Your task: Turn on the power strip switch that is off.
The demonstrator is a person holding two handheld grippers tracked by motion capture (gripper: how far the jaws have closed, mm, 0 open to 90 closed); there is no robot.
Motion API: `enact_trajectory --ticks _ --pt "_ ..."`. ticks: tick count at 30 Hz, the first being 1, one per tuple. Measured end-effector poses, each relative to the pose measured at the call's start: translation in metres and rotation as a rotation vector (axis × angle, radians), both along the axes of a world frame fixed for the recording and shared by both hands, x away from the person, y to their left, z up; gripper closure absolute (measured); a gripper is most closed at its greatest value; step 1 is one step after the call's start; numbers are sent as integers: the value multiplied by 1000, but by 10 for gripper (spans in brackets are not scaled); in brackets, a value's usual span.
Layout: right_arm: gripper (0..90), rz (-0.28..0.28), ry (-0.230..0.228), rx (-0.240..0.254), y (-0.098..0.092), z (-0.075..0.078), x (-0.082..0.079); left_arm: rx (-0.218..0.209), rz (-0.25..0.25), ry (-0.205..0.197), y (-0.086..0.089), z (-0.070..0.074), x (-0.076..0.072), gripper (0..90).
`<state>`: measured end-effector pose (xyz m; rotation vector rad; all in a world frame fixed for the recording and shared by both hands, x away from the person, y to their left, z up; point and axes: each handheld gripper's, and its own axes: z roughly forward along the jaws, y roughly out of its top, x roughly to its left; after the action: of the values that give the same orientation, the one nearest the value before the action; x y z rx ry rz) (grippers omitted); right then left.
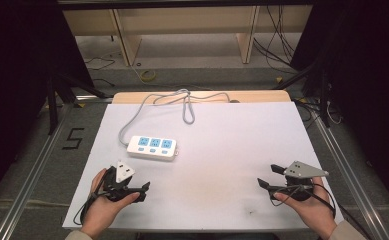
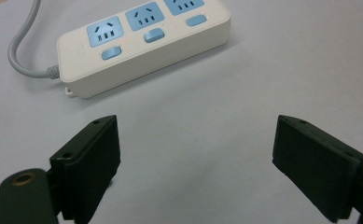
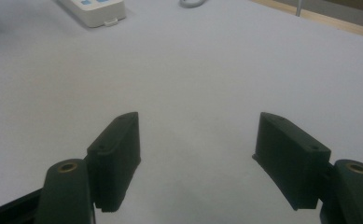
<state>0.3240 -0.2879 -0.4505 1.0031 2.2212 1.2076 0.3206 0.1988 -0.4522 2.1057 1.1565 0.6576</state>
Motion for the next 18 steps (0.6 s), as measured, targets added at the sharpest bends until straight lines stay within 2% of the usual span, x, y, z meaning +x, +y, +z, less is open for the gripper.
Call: enact_trajectory --ticks 7,10,12,15,16,18 --pt "321 0 -2 -2 0 0 -1 2 -5 3 -2 -1 0 156" --pt "329 -1 -6 -3 0 1 -1 1 -15 9 -1 0 0 204" --pt "330 1 -5 -4 0 1 -1 -7 -14 11 -1 1 1 289" --pt "331 2 -3 -2 0 0 -1 -21 -13 19 -2 4 2 466" --pt "331 2 -3 -2 0 0 -1 -22 -16 20 -3 4 2 466" --pt "332 4 -3 -6 0 0 -1 -16 -15 13 -5 7 2 568"
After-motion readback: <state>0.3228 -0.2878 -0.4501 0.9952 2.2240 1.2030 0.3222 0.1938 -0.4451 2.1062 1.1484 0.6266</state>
